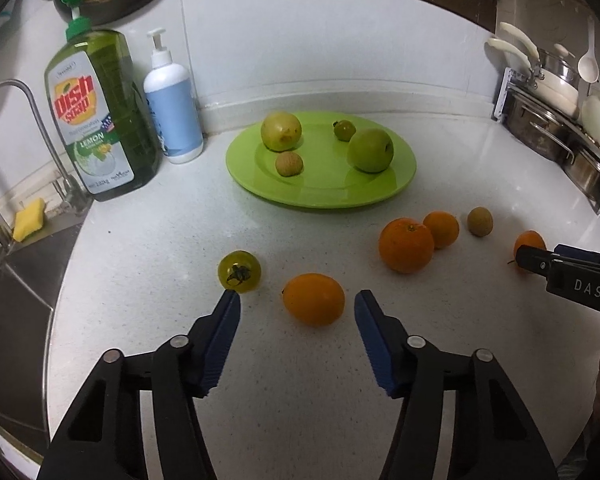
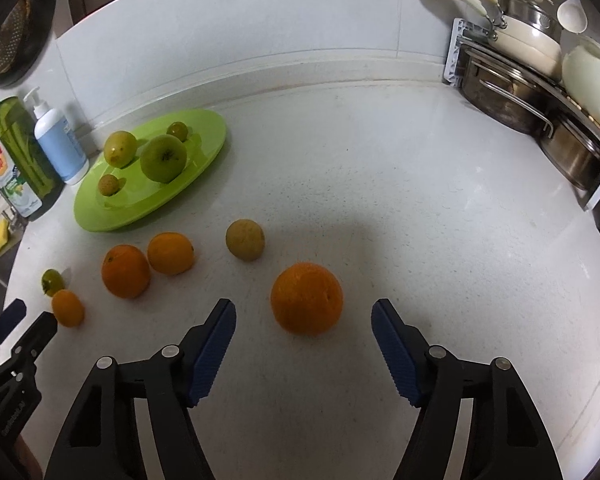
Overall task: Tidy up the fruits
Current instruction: 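Close the left gripper on the large orange while the right grasps another orange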
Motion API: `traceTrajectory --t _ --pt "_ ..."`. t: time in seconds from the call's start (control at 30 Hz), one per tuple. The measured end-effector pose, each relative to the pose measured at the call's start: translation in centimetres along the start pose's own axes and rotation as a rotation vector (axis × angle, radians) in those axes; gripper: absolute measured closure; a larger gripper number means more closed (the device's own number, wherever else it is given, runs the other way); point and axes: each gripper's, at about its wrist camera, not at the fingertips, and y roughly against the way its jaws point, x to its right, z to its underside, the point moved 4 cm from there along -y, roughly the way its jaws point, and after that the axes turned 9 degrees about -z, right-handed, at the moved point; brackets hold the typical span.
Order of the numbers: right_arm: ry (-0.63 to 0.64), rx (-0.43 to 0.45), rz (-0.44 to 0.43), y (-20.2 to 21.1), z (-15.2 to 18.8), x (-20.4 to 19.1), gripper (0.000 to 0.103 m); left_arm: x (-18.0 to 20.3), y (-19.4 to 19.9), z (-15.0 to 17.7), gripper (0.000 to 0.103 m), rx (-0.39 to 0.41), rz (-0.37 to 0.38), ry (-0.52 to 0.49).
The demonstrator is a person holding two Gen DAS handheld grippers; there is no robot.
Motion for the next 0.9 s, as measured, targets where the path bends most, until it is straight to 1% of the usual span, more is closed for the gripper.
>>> traceTrajectory --t 0.27,0.6,0.8,0.9 --pt "-0.01 -0.031 0.0 -1.2 -0.1 0.3 0.04 0.5 -1.2 0.0 0.054 -0.029 0.038 -0.006" --pt "-0.013 -0.045 -0.005 -2.1 -0.4 0.5 0.046 0.9 -2.0 -0.1 0.057 -0.046 0.052 -0.005" --pt "-0.01 -0.05 -0.019 -2.3 -0.4 0.4 0.053 1.0 -2.4 -0.2 0.061 -0.051 0.056 -0.007" --pt "-0.006 -0.047 -0.011 -2.3 -0.4 0.4 0.057 1.1 -2.5 -0.2 0.064 -0.054 0.051 -0.009"
